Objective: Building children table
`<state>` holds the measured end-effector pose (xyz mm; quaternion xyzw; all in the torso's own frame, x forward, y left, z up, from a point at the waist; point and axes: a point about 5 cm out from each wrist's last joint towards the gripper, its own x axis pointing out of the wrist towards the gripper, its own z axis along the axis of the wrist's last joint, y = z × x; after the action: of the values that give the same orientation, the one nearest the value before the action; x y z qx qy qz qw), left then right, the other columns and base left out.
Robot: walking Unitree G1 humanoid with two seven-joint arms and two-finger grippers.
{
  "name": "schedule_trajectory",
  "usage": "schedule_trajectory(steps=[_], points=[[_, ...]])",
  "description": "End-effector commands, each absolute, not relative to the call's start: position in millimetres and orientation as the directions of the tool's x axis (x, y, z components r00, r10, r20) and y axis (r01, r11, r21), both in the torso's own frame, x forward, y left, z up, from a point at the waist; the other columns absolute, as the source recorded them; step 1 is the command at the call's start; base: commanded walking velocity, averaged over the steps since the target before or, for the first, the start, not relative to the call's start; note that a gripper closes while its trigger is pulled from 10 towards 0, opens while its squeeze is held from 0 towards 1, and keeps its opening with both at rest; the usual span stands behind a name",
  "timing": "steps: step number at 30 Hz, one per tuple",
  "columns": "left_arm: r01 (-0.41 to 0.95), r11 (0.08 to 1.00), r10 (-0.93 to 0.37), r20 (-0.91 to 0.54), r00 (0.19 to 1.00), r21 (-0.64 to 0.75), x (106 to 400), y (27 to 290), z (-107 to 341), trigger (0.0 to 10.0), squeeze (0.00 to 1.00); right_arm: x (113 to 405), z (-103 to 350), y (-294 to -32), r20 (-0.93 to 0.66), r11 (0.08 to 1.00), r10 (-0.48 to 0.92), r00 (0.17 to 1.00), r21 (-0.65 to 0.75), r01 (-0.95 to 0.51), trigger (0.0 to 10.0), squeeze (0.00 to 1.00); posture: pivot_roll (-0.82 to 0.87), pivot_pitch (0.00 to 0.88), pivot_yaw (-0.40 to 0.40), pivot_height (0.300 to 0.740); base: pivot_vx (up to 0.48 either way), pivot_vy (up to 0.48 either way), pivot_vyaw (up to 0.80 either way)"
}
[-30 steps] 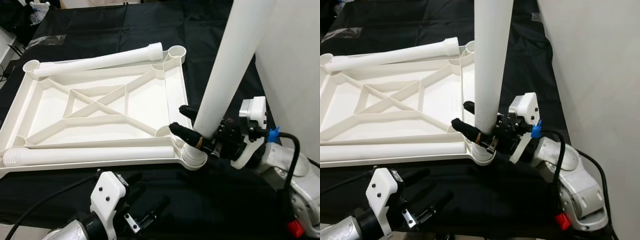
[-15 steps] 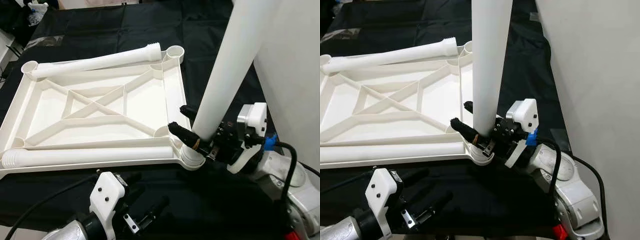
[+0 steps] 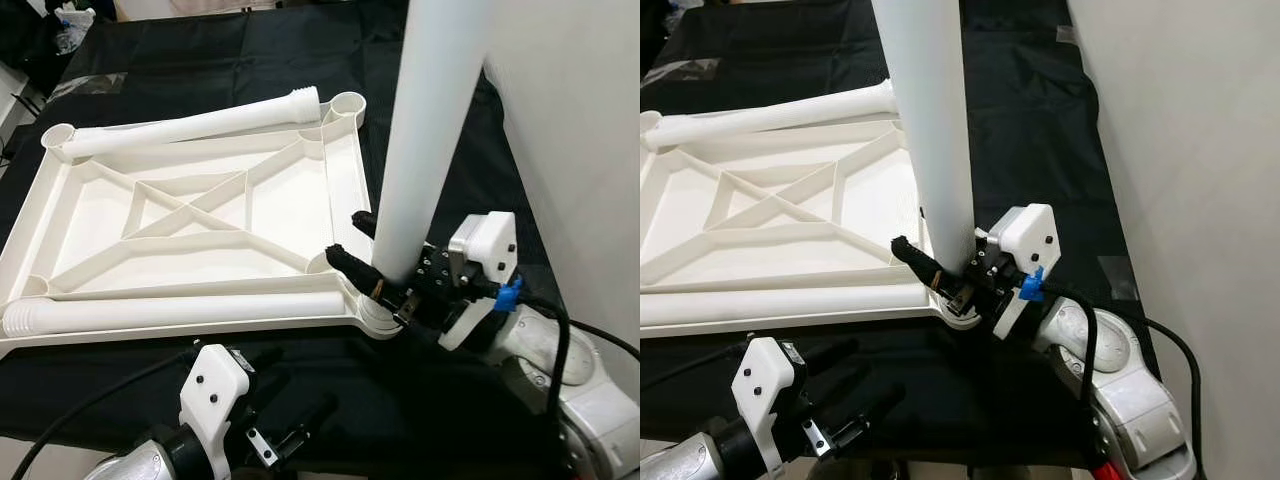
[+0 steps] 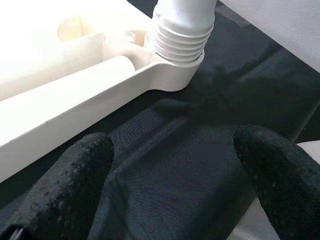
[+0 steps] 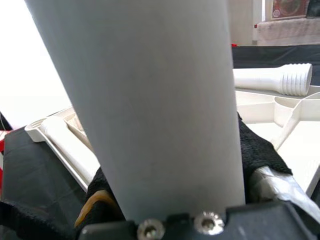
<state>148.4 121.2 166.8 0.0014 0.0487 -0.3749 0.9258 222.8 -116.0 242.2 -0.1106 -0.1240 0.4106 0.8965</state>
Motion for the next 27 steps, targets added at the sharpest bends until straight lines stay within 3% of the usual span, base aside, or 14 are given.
schedule_trajectory(steps=[1, 27], points=[[0.698, 0.715, -0.697, -0.115, 0.708, -0.04, 146.3, 122.3, 162.8, 10.0, 0.0, 222.2, 225.5, -107.1, 0.052, 0.616, 0.78, 0.623, -0.236, -0.752, 10.0, 0.0, 0.0, 0.298, 0.076, 0.74, 0.0, 0.0, 0.0], [0.695, 0.718, -0.694, -0.11, 0.712, -0.027, 149.3, 123.1, 165.4, 10.0, 0.0, 221.8, 211.2, -93.5, 0.06, 0.827, 0.541, 0.839, -0.216, -0.518, 10.0, 0.0, 0.01, 0.302, 0.077, 0.74, 0.0, 0.0, 0.0]])
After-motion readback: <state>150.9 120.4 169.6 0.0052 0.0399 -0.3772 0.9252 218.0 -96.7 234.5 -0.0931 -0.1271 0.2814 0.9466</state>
